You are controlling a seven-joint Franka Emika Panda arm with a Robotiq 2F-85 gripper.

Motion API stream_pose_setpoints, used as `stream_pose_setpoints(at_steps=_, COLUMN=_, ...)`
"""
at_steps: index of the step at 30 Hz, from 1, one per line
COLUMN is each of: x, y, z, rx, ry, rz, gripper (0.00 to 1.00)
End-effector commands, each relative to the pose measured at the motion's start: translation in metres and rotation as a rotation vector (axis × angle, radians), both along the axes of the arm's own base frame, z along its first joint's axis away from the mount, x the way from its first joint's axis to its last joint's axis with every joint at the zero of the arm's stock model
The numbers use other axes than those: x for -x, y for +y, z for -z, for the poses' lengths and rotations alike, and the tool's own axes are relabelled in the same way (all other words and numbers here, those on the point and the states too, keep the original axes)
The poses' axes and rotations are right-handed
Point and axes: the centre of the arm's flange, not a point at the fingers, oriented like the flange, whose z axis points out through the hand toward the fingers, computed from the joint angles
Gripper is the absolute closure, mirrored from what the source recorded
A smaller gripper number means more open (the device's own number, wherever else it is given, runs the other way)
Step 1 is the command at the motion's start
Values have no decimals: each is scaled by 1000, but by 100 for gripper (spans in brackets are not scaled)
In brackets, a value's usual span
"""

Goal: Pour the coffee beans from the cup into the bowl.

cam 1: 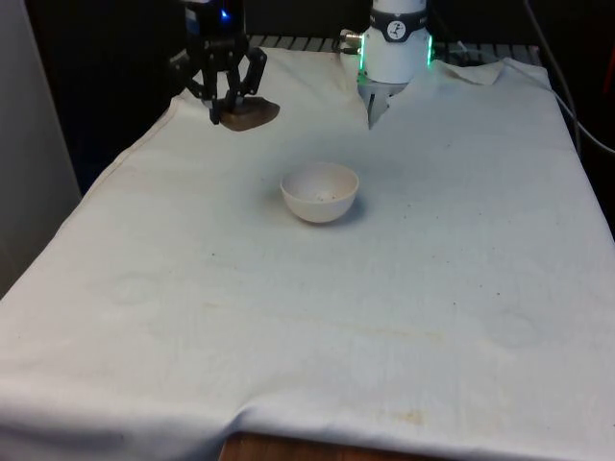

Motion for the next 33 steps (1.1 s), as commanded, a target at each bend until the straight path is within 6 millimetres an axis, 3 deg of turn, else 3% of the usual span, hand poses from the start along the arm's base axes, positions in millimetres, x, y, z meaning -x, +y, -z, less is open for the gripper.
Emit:
stream_pose_setpoints(at_steps=1, x=-1, y=0, z=2, rx=6, ry=-11, rz=16, gripper=96)
stream_pose_setpoints(at_steps=33, x=-2, y=2, z=8, rx=-5, ry=-16, rz=219, gripper=96)
